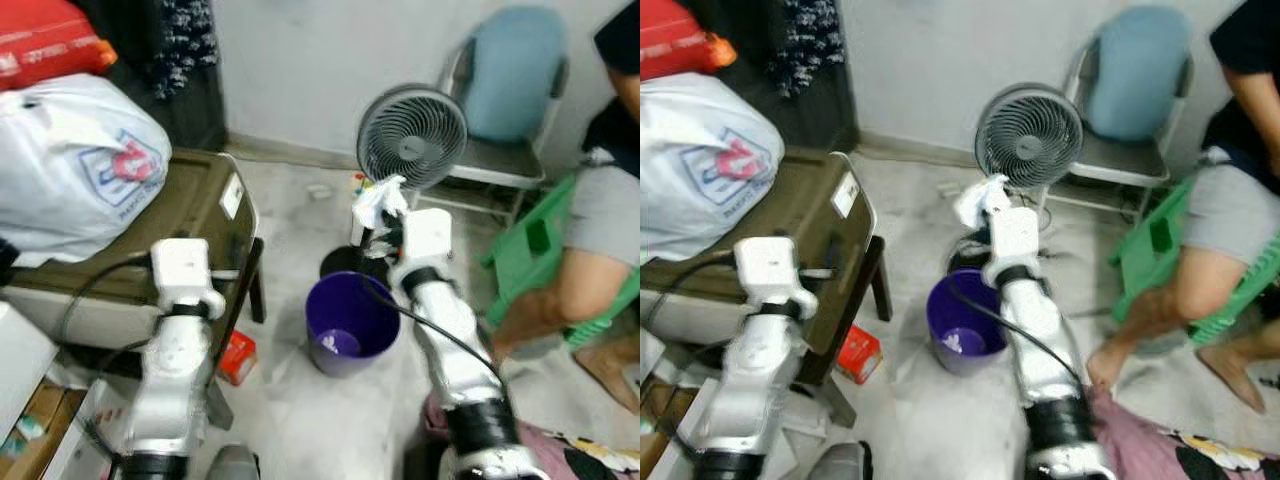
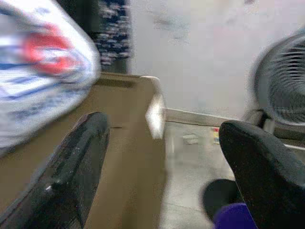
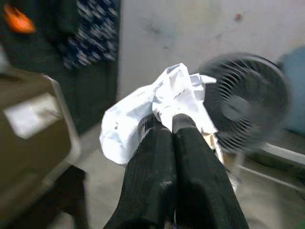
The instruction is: Clean up the room
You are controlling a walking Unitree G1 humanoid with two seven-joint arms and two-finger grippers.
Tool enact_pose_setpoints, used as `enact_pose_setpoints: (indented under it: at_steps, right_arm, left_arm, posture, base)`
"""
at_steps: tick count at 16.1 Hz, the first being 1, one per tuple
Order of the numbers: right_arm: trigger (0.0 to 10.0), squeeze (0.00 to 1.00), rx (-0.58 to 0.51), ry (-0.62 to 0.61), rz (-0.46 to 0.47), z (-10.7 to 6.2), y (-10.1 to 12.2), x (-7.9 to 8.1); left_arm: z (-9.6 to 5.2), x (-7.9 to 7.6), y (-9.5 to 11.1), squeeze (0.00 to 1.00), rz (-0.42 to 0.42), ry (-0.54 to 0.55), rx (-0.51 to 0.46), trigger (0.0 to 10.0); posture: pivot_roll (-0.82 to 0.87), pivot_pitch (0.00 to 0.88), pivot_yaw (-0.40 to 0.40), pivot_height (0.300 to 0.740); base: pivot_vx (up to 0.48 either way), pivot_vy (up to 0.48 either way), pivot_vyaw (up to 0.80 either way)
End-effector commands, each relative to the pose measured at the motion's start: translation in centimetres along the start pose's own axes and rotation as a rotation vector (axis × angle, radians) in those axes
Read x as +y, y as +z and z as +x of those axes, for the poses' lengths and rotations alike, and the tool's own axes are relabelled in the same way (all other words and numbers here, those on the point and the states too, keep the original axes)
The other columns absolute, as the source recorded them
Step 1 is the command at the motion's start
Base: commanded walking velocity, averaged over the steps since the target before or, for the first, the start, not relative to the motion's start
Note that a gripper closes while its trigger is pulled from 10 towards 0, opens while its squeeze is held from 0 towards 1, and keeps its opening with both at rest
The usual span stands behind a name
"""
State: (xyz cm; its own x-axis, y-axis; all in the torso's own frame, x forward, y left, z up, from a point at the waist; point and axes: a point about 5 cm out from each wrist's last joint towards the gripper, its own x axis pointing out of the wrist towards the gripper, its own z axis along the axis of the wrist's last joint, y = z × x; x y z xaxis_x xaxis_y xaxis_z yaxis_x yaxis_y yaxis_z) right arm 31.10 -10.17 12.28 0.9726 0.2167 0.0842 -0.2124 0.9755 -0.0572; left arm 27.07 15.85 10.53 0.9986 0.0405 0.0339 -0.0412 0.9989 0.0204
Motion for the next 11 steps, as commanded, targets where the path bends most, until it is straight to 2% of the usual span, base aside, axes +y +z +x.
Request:
enact_pose_setpoints:
  at_steps: [1, 11]
  right_arm:
    - [10.0, 0.00, 0.000, -0.021, -0.012, -0.01, -0.03, -0.75]
    - [10.0, 0.00, 0.023, -0.027, 0.025, -0.02, -0.37, -0.76]
  left_arm:
    - [0.02, -0.53, 0.23, 0.00, -0.008, -0.012, -0.008, 10.0]
    - [-0.17, -0.85, 0.42, 0.00, -0.047, -0.051, -0.015, 10.0]
  posture:
    - [0.07, 0.000, -0.068, 0.740]
    - [0.06, 0.000, -0.070, 0.740]
  base:
    - [0.000, 0.000, 0.66]
    - [0.000, 0.000, 0.00]
